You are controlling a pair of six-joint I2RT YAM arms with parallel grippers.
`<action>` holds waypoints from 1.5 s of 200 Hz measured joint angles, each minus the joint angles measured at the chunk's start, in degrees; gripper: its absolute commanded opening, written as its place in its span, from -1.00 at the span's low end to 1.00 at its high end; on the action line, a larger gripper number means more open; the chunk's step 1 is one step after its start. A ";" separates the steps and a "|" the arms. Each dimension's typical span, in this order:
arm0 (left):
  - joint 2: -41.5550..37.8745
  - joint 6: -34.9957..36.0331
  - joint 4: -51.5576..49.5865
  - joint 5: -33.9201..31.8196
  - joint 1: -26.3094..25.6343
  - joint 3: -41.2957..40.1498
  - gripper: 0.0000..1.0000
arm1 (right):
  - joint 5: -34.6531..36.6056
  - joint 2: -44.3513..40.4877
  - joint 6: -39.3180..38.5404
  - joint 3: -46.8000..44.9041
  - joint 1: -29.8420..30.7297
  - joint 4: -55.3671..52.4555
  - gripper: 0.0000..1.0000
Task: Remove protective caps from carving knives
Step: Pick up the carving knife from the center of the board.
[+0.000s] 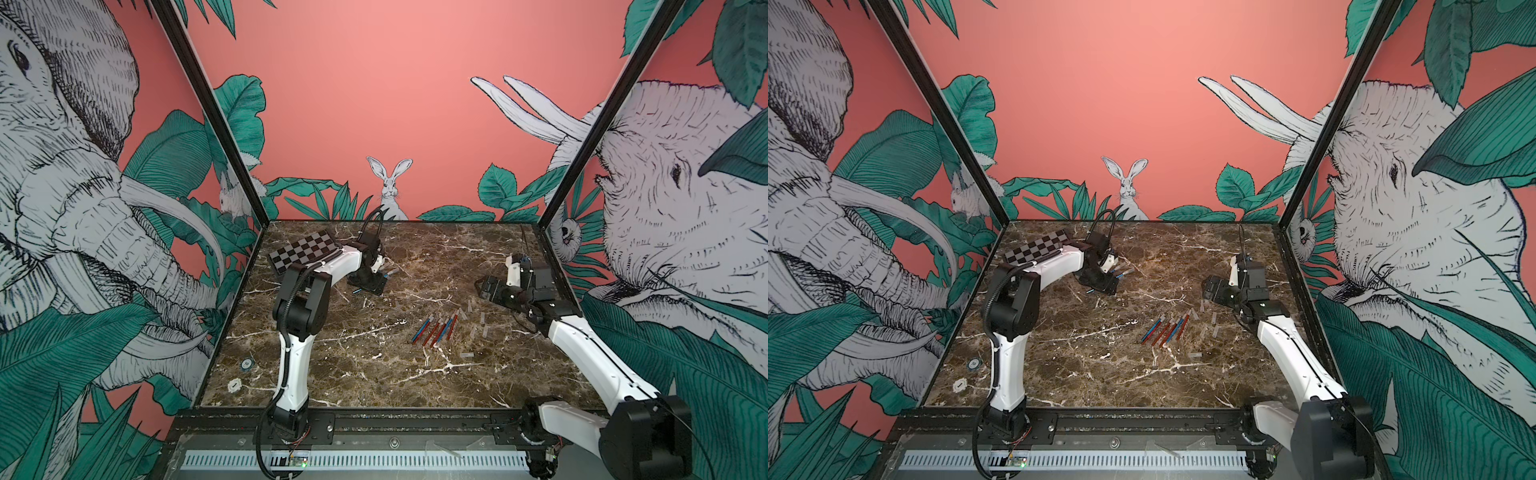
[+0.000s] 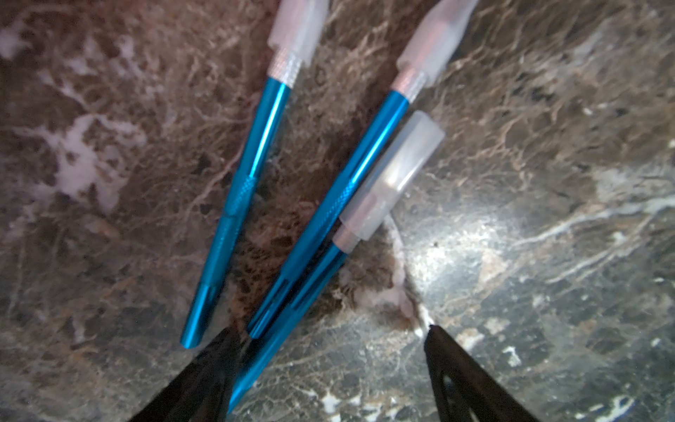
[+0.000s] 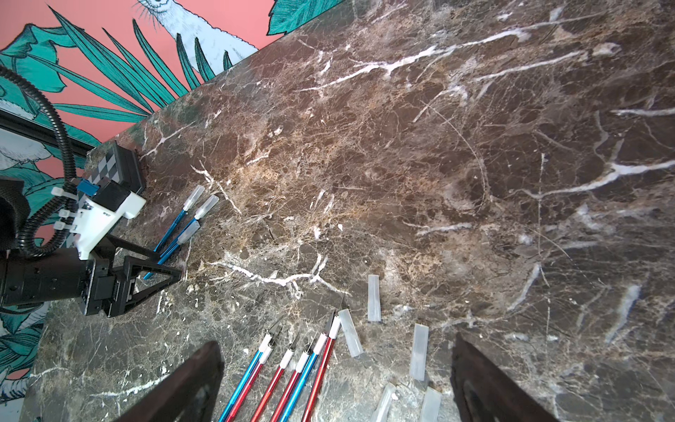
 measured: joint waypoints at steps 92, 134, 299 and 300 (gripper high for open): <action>-2.69 -2.40 0.13 -0.57 -2.34 -4.17 0.64 | -0.04 0.00 0.02 -0.92 -0.02 0.50 0.90; -2.69 -2.64 0.07 -0.74 -3.87 -4.22 0.42 | -0.17 0.00 0.20 -0.92 -0.02 0.90 0.90; -6.78 -3.02 2.12 1.38 -4.85 -11.23 -0.29 | -0.20 -0.04 0.83 -2.56 -0.13 1.33 0.89; -6.78 -3.02 2.14 1.38 -4.85 -11.23 -0.30 | -0.20 -0.04 0.83 -2.56 -0.13 1.33 0.89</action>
